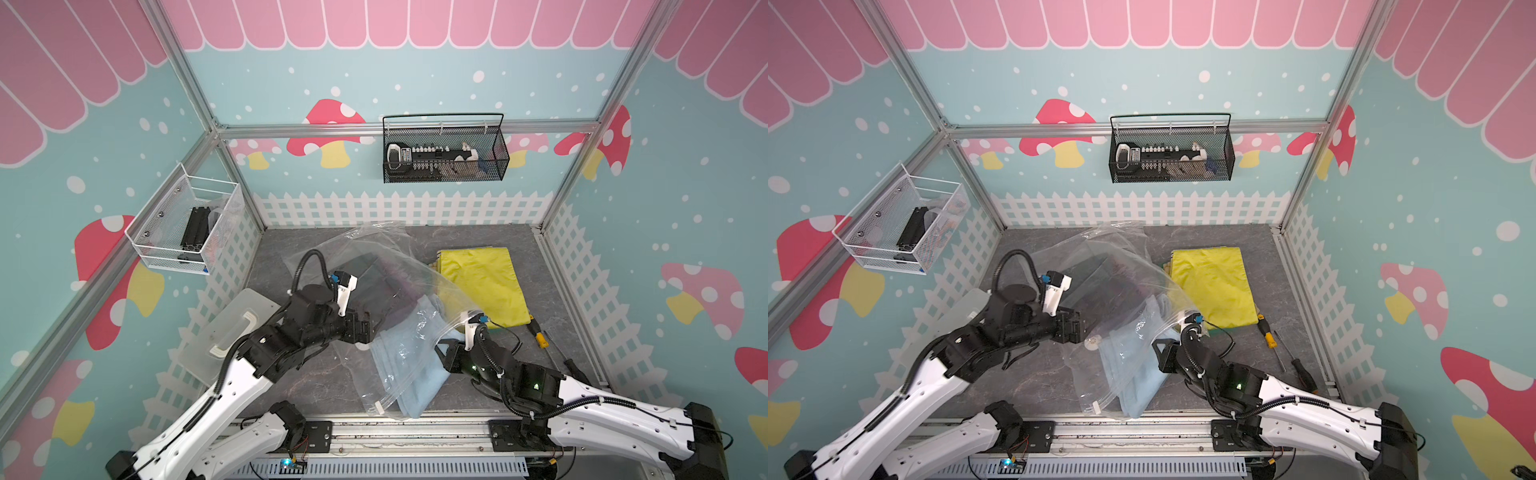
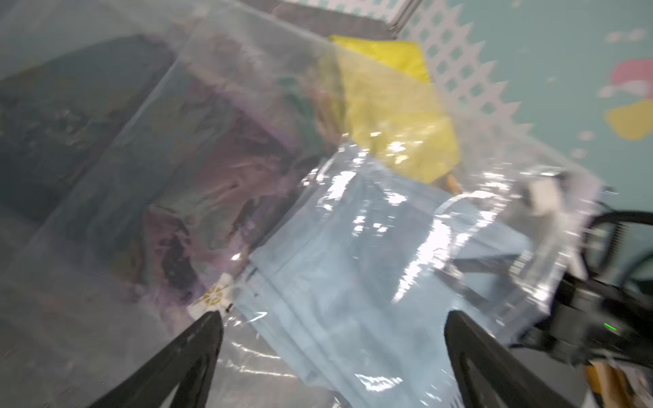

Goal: Take the trousers out of the vacuum bag
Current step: Take out the trousers from the vacuum bag.

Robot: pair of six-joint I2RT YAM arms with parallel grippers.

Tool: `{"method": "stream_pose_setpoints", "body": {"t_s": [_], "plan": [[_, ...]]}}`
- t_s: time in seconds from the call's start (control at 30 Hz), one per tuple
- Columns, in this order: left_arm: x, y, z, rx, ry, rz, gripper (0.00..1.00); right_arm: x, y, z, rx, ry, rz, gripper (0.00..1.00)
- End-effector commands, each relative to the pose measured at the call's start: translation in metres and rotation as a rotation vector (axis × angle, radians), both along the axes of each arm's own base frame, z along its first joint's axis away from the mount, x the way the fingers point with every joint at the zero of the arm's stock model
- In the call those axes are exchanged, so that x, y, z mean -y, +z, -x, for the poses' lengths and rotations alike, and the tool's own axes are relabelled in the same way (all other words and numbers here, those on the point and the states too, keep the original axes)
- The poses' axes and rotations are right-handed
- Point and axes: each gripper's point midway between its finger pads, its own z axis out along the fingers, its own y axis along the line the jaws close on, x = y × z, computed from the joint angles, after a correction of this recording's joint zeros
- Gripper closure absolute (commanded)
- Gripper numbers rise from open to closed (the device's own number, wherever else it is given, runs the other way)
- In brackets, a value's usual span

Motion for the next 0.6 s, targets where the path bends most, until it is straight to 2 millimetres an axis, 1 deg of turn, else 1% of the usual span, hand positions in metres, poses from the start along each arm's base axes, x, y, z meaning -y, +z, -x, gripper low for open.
{"method": "stream_pose_setpoints", "body": {"t_s": [0.0,0.17,0.33,0.4,0.47,0.57], "plan": [[-0.026,-0.026,-0.030,-0.035,0.198,-0.155,0.02,-0.008,0.020,-0.002,0.044,0.013,-0.063,1.00],[-0.032,-0.060,-0.065,-0.106,0.295,-0.297,0.02,-0.020,0.011,-0.006,0.055,0.041,-0.014,1.00],[-0.039,-0.089,-0.091,-0.163,0.359,-0.372,0.02,-0.033,0.003,-0.014,0.075,0.046,0.001,1.00],[-0.041,-0.109,-0.101,-0.216,0.364,-0.382,0.02,-0.036,0.002,-0.018,0.086,0.039,0.015,1.00],[-0.047,-0.127,-0.112,-0.256,0.381,-0.408,0.02,-0.039,0.001,-0.023,0.100,0.028,0.031,1.00],[-0.056,-0.146,-0.128,-0.292,0.409,-0.421,0.02,-0.045,-0.002,-0.033,0.099,0.018,0.020,1.00]]}}
